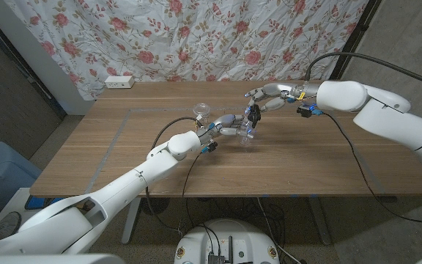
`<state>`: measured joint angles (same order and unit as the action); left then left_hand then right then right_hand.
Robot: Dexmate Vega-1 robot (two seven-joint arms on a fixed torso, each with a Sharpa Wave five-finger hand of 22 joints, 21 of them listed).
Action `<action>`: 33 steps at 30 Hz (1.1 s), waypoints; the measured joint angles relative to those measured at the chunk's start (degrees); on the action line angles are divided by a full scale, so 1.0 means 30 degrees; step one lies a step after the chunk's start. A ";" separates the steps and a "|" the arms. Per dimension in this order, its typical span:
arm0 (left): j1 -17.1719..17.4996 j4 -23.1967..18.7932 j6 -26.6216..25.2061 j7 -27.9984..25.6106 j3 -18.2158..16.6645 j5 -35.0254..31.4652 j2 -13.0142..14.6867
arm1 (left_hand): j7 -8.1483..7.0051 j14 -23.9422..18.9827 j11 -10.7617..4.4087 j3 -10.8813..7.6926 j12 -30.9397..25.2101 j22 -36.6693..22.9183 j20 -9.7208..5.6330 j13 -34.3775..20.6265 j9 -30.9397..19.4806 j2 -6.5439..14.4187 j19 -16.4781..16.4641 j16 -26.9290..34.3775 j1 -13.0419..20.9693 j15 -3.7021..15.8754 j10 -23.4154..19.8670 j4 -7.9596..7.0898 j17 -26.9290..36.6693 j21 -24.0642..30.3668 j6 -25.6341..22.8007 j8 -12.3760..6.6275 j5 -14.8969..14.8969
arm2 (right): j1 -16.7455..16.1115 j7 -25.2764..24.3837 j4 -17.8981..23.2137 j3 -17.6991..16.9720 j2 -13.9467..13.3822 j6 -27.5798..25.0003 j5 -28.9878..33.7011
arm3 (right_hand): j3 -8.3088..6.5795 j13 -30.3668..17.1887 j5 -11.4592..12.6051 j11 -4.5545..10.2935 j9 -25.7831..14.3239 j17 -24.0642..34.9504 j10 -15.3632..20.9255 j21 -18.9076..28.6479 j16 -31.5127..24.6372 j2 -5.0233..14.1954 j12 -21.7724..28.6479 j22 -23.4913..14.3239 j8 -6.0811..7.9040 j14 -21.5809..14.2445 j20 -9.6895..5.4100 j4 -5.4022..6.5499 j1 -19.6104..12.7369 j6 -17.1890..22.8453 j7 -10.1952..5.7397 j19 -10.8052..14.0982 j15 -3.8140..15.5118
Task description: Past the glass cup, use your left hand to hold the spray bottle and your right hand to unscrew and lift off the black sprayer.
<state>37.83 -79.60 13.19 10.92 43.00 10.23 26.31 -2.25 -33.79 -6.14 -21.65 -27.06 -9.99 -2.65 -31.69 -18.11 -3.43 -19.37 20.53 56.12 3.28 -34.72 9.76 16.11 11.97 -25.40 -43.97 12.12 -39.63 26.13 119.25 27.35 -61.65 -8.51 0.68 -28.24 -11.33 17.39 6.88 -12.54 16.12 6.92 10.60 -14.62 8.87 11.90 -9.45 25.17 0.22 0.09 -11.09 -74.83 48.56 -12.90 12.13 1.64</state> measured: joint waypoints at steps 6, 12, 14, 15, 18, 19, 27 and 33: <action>-0.0048 0.0064 -0.0019 -0.0010 0.0021 -0.0007 -0.0046 | -0.0001 0.0000 -0.0002 0.0008 0.0022 0.0000 0.0000 -0.0094 0.0000 0.0000 0.0000 0.0000 0.0000 0.0000 -0.0001 0.0008 -0.0001 0.0000 0.0001 0.0000 0.0000 | 0.0085 0.0104 -0.0194 0.0000 0.0000 0.0173 -0.0243 | 0.0001 0.0000 0.0071 -0.0038 0.0009 -0.0001 -0.0099 0.0000 0.0000 -0.0242 -0.0088 0.0001 -0.0130 -0.0001 0.0001 0.0001 -0.0240 -0.0166 0.0033 0.0002 0.0001; -0.0087 0.0142 -0.0028 -0.0022 0.0040 -0.0015 -0.0101 | -0.0004 0.0000 -0.0004 0.0026 0.0032 0.0000 0.0000 -0.0109 0.0014 0.0000 0.0000 0.0000 0.0000 0.0000 0.0000 0.0025 -0.0001 0.0000 0.0003 0.0000 0.0000 | 0.0178 0.0176 -0.0414 0.0018 -0.0002 0.0366 -0.0436 | 0.0114 0.0000 0.0139 -0.0079 0.0100 -0.0002 -0.0330 0.0000 0.0113 -0.0550 -0.0146 0.0000 -0.0412 0.0282 0.0211 0.0115 -0.0548 -0.0582 0.0047 -0.0206 -0.0127; -0.0109 0.0183 -0.0027 -0.0027 0.0048 -0.0017 -0.0124 | -0.0004 0.0001 -0.0005 0.0027 0.0073 0.0000 0.0000 -0.0109 0.0027 0.0000 0.0000 0.0000 0.0000 0.0000 -0.0001 0.0026 -0.0002 0.0000 0.0004 0.0000 0.0000 | 0.0206 0.0206 -0.0476 0.0021 -0.0001 0.0464 -0.0507 | 0.0197 0.0000 0.0199 -0.0109 0.0181 0.0048 -0.0442 0.0000 0.0165 -0.0543 -0.0160 0.0000 -0.0492 0.0319 0.0209 0.0089 -0.0540 -0.0656 0.0014 -0.0204 -0.0115; -0.0117 0.0206 -0.0027 -0.0030 0.0050 -0.0020 -0.0133 | -0.0004 0.0000 -0.0034 0.0027 0.0077 0.0000 0.0000 -0.0108 0.0034 0.0000 0.0000 0.0001 0.0000 0.0000 -0.0030 0.0026 -0.0002 0.0000 0.0004 0.0000 0.0000 | 0.0219 0.0217 -0.0524 0.0022 -0.0001 0.0521 -0.0552 | 0.0250 0.0000 0.0210 -0.0166 0.0187 0.0083 -0.0519 0.0000 0.0165 -0.0543 -0.0160 0.0000 -0.0552 0.0384 0.0232 0.0096 -0.0540 -0.0751 0.0073 -0.0227 -0.0181; -0.0142 0.0253 -0.0028 -0.0032 0.0058 -0.0023 -0.0157 | -0.0005 0.0000 -0.0035 0.0028 0.0097 0.0001 0.0000 -0.0107 0.0046 0.0000 0.0000 0.0000 0.0000 -0.0001 -0.0031 0.0027 -0.0002 0.0000 0.0005 0.0000 -0.0001 | 0.0252 0.0246 -0.0641 0.0022 0.0002 0.0655 -0.0686 | 0.0310 0.0000 0.0224 -0.0117 0.0261 0.0090 -0.0723 0.0000 0.0165 -0.0547 -0.0229 0.0000 -0.0818 0.0559 0.0275 0.0154 -0.0544 -0.1027 0.0075 -0.0409 -0.0355; -0.0163 0.0278 -0.0028 -0.0032 0.0060 -0.0025 -0.0166 | -0.0005 0.0000 -0.0034 0.0029 0.0098 0.0000 0.0000 -0.0107 0.0046 0.0000 0.0000 0.0000 0.0000 0.0000 -0.0031 0.0028 -0.0003 0.0000 0.0005 0.0000 -0.0001 | 0.0259 0.0249 -0.0663 0.0022 0.0004 0.0667 -0.0703 | 0.0326 0.0000 0.0282 -0.0179 0.0277 0.0090 -0.0786 0.0000 0.0165 -0.0693 -0.0230 0.0000 -0.0905 0.0653 0.0343 0.0170 -0.0690 -0.1157 0.0064 -0.0477 -0.0309; -0.0248 0.0439 -0.0011 -0.0021 0.0076 -0.0029 -0.0228 | -0.0001 0.0000 -0.0037 0.0057 0.0110 0.0001 0.0000 -0.0100 0.0143 0.0000 0.0000 0.0000 0.0000 0.0000 -0.0031 0.0054 -0.0004 0.0001 0.0002 0.0000 -0.0001 | 0.0319 0.0303 -0.0878 -0.0036 0.0005 0.0915 -0.0980 | 0.0541 0.0000 0.0341 -0.0250 0.0364 0.0089 -0.1268 0.0000 0.0297 -0.0697 -0.0229 0.0000 -0.1406 0.0889 0.0481 0.0267 -0.0694 -0.1845 0.0071 -0.0613 -0.0480; -0.0298 0.0524 0.0050 0.0021 0.0085 -0.0030 -0.0251 | 0.0000 -0.0044 -0.0040 0.0072 0.0171 0.0001 0.0000 -0.0198 0.0153 0.0000 0.0000 -0.0060 0.0000 -0.0045 -0.0032 0.0066 -0.0004 0.0001 0.0000 0.0000 -0.0001 | 0.0323 0.0307 -0.0969 -0.0179 -0.0055 0.1088 -0.1165 | 0.0678 0.0000 0.0359 -0.0268 0.0452 0.0088 -0.1441 0.0000 0.0325 -0.0996 -0.0229 0.0000 -0.1627 0.1152 0.0585 0.0256 -0.0993 -0.2250 0.0061 -0.0716 -0.0691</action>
<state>36.93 -78.03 13.35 10.98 43.26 10.14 25.56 -2.25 -33.92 -6.26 -21.44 -26.54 -9.99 -2.65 -32.28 -17.65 -3.43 -19.37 20.35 56.12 3.15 -34.82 9.95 16.10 11.97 -25.40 -43.97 12.12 -38.66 27.05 116.34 26.81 -61.81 -5.25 -2.82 -26.21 -11.33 18.47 6.07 -11.18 16.38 2.60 10.60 -13.65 5.89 11.22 -9.45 20.29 3.68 1.85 -10.32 -77.81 41.81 -12.71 9.99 -0.43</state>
